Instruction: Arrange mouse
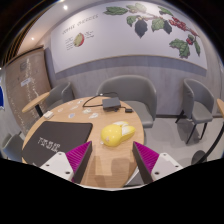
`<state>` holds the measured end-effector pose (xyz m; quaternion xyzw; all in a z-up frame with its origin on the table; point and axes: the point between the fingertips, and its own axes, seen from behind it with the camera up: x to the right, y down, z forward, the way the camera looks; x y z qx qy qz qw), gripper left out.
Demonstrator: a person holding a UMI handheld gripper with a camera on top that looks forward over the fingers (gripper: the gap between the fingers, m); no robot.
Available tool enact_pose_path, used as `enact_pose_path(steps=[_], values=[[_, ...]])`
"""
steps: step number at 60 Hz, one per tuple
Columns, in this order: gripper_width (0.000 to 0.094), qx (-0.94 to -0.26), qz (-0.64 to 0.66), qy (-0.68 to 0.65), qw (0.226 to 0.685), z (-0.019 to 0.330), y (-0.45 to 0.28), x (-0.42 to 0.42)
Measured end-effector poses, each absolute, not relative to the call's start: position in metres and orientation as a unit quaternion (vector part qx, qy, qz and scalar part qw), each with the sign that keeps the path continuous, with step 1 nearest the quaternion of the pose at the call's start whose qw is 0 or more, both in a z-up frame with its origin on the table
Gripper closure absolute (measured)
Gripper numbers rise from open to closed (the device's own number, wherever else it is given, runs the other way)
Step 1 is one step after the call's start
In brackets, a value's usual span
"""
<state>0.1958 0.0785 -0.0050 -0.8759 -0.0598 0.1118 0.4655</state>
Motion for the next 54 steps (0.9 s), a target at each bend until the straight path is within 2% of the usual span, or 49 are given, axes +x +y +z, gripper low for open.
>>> enact_pose_path(steps=[13, 16, 19, 30, 36, 45, 49, 54], values=[[0.0163, -0.886, 0.093, -0.085, 0.445, -0.012, 0.128, 0.174], [0.0242, -0.888, 0.077, -0.087, 0.444, -0.013, 0.14, 0.174], [0.0373, -0.892, 0.053, -0.084, 0.441, -0.015, 0.147, 0.18], [0.0571, -0.894, 0.031, -0.056, 0.443, -0.012, 0.148, 0.191], [0.0582, -0.873, 0.019, -0.054, 0.484, 0.029, 0.134, 0.185], [0.0582, -0.838, 0.074, -0.084, 0.533, 0.106, 0.078, 0.092], [0.058, -0.833, 0.076, -0.101, 0.538, 0.111, 0.062, 0.05], [0.0581, -0.842, 0.107, -0.111, 0.517, 0.08, 0.031, -0.005]])
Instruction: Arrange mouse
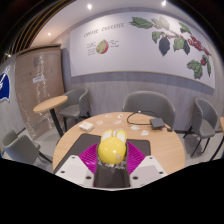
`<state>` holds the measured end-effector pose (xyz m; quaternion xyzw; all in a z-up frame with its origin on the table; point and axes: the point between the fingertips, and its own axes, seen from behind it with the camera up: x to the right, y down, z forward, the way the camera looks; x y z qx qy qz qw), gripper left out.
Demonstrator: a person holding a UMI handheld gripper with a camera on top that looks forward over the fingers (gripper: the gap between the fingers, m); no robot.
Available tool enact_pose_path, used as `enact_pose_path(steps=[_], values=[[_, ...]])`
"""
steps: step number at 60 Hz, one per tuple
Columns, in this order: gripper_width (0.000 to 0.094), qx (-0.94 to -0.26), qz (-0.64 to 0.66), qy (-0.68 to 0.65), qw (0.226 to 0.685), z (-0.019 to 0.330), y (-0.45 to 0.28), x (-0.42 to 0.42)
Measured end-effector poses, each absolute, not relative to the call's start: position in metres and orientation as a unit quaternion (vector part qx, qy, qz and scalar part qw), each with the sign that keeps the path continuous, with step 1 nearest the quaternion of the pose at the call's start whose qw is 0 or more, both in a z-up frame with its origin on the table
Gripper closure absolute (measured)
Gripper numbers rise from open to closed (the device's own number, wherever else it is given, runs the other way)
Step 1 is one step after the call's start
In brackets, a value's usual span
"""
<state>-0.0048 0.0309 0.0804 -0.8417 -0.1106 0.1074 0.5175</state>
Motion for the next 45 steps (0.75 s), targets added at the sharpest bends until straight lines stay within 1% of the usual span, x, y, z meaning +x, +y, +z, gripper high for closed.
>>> enact_pose_path(steps=[6, 9, 15, 17, 18, 25, 26, 29, 31, 32, 34, 38, 45], values=[[0.058, -0.863, 0.106, -0.121, 0.48, 0.031, 0.03, -0.035], [0.0581, -0.87, 0.098, -0.118, 0.469, 0.01, 0.022, -0.039], [0.0571, -0.887, 0.101, -0.105, 0.439, -0.012, 0.017, -0.043], [0.0552, -0.883, 0.104, -0.097, 0.447, -0.008, 0.02, -0.042], [0.0534, -0.885, 0.103, -0.094, 0.445, -0.012, 0.022, -0.041], [0.0409, -0.89, 0.129, -0.106, 0.424, -0.008, 0.013, -0.043], [0.0368, -0.891, 0.132, -0.11, 0.421, -0.007, 0.012, -0.042], [0.0183, -0.89, 0.136, -0.121, 0.419, -0.003, 0.009, -0.038], [0.008, -0.886, 0.141, -0.132, 0.422, 0.005, 0.003, -0.036], [0.0065, -0.884, 0.144, -0.137, 0.424, 0.008, 0.0, -0.035], [0.0085, -0.879, 0.149, -0.146, 0.429, 0.016, -0.007, -0.033], [0.0074, -0.872, 0.163, -0.152, 0.436, 0.029, -0.02, -0.024], [0.0074, -0.868, 0.163, -0.149, 0.445, 0.039, -0.043, 0.009]])
